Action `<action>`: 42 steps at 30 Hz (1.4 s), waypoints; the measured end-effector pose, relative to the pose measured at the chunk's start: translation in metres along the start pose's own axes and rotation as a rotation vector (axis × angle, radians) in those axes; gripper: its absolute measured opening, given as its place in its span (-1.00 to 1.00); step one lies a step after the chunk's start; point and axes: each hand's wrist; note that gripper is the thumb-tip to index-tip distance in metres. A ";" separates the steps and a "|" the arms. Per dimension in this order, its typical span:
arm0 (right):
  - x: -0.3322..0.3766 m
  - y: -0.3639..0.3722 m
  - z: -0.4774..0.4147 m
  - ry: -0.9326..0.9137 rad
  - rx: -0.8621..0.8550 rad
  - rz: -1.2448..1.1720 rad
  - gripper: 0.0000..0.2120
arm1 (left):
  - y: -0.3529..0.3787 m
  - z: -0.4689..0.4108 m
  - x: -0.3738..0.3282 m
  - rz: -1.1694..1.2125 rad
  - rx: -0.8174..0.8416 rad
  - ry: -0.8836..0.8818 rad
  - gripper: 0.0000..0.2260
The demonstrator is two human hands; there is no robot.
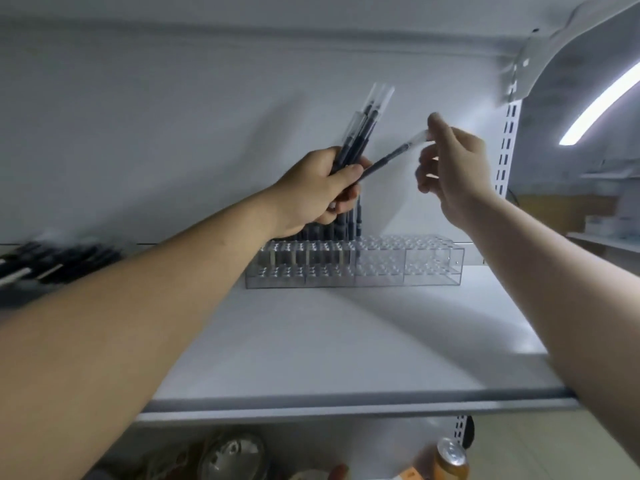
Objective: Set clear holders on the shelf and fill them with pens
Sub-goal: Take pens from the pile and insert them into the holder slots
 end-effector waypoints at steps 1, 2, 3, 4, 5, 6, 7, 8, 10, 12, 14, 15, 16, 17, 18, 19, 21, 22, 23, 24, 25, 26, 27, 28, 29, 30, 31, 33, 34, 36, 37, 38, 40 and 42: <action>0.002 0.000 0.003 0.056 0.087 -0.050 -0.72 | -0.001 0.002 0.002 -0.011 -0.022 0.007 -0.87; 0.004 0.001 0.005 0.094 0.167 -0.096 -0.75 | -0.001 0.004 0.004 -0.028 -0.046 0.016 -0.87; 0.004 0.001 0.008 0.115 0.242 -0.136 -0.78 | -0.001 0.006 0.006 -0.044 -0.064 0.021 -0.86; 0.004 0.001 0.012 0.125 0.311 -0.171 -0.82 | 0.000 0.008 0.008 -0.054 -0.074 0.019 -0.86; 0.003 0.002 0.016 0.123 0.367 -0.200 -0.84 | 0.002 0.011 0.010 -0.058 -0.073 0.012 -0.86; 0.002 0.003 0.019 0.112 0.405 -0.218 -0.86 | 0.003 0.013 0.012 -0.058 -0.060 0.006 -0.87; 0.003 0.004 0.020 0.101 0.425 -0.222 -0.88 | 0.004 0.015 0.014 -0.062 -0.042 0.001 -0.87; 0.003 0.005 0.021 0.093 0.436 -0.214 -0.88 | 0.006 0.016 0.016 -0.072 -0.025 -0.006 -0.87; 0.003 0.004 0.021 0.083 0.446 -0.174 -0.86 | 0.006 0.017 0.018 -0.091 -0.010 -0.021 -0.86; 0.000 0.004 0.022 0.079 0.448 -0.132 -0.85 | 0.005 0.019 0.017 -0.094 -0.009 -0.031 -0.84; -0.002 0.006 0.024 0.079 0.419 -0.116 -0.81 | 0.005 0.020 0.016 -0.084 -0.012 -0.043 -0.82; -0.002 0.007 0.024 0.077 0.380 -0.119 -0.79 | 0.004 0.021 0.015 -0.075 -0.022 -0.048 -0.82; -0.001 0.008 0.024 0.068 0.326 -0.119 -0.78 | 0.004 0.021 0.015 -0.066 -0.037 -0.052 -0.81; 0.000 0.008 0.024 0.045 0.262 -0.101 -0.77 | 0.003 0.021 0.015 -0.061 -0.057 -0.051 -0.80; 0.000 0.008 0.023 0.003 0.195 -0.046 -0.79 | 0.002 0.020 0.014 -0.061 -0.080 -0.045 -0.80; -0.001 0.006 0.021 -0.053 0.142 0.046 -0.81 | 0.000 0.019 0.014 -0.068 -0.103 -0.035 -0.79; -0.007 0.005 0.019 -0.152 0.108 0.239 -0.87 | -0.003 0.019 0.014 -0.104 -0.148 -0.004 -0.79; -0.011 0.005 0.019 -0.175 0.116 0.298 -0.89 | -0.004 0.019 0.013 -0.123 -0.168 0.013 -0.78; -0.014 0.006 0.019 -0.186 0.127 0.332 -0.90 | -0.004 0.019 0.013 -0.134 -0.183 0.027 -0.78; -0.016 0.008 0.019 -0.192 0.137 0.359 -0.92 | -0.005 0.019 0.012 -0.133 -0.194 0.035 -0.78; -0.018 0.009 0.020 -0.198 0.147 0.386 -0.92 | -0.005 0.019 0.012 -0.123 -0.202 0.038 -0.78; -0.018 0.011 0.020 -0.203 0.159 0.411 -0.93 | -0.005 0.019 0.012 -0.113 -0.205 0.036 -0.78; -0.019 0.013 0.020 -0.207 0.170 0.434 -0.92 | -0.005 0.019 0.011 -0.111 -0.206 0.034 -0.78; -0.019 0.015 0.020 -0.207 0.181 0.456 -0.91 | -0.005 0.019 0.011 -0.116 -0.206 0.032 -0.78; -0.020 0.016 0.020 -0.204 0.192 0.474 -0.91 | -0.005 0.019 0.011 -0.126 -0.206 0.030 -0.79; -0.021 0.018 0.021 -0.196 0.202 0.485 -0.92 | -0.005 0.019 0.011 -0.136 -0.207 0.028 -0.79; -0.021 0.019 0.021 -0.189 0.210 0.492 -0.92 | -0.005 0.019 0.011 -0.144 -0.206 0.027 -0.79; -0.021 0.021 0.021 -0.183 0.218 0.501 -0.91 | -0.005 0.019 0.011 -0.153 -0.203 0.027 -0.79; -0.021 0.022 0.021 -0.185 0.221 0.502 -0.91 | -0.004 0.019 0.011 -0.155 -0.202 0.028 -0.79; -0.020 0.023 0.021 -0.193 0.229 0.516 -0.90 | -0.004 0.019 0.011 -0.156 -0.200 0.030 -0.79; -0.020 0.023 0.022 -0.197 0.234 0.528 -0.91 | -0.003 0.019 0.012 -0.157 -0.199 0.030 -0.79; -0.020 0.024 0.022 -0.200 0.239 0.538 -0.91 | -0.003 0.020 0.011 -0.162 -0.199 0.030 -0.79; -0.020 0.026 0.023 -0.203 0.254 0.565 -0.91 | -0.003 0.020 0.011 -0.173 -0.198 0.030 -0.79; -0.022 0.029 0.025 -0.199 0.283 0.611 -0.90 | -0.002 0.020 0.010 -0.175 -0.197 0.031 -0.78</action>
Point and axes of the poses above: each hand's wrist, its own z-axis away from the middle knuckle, its own y-axis out of the palm, x = y × z, and after that the axes turned 4 degrees about z, right-handed
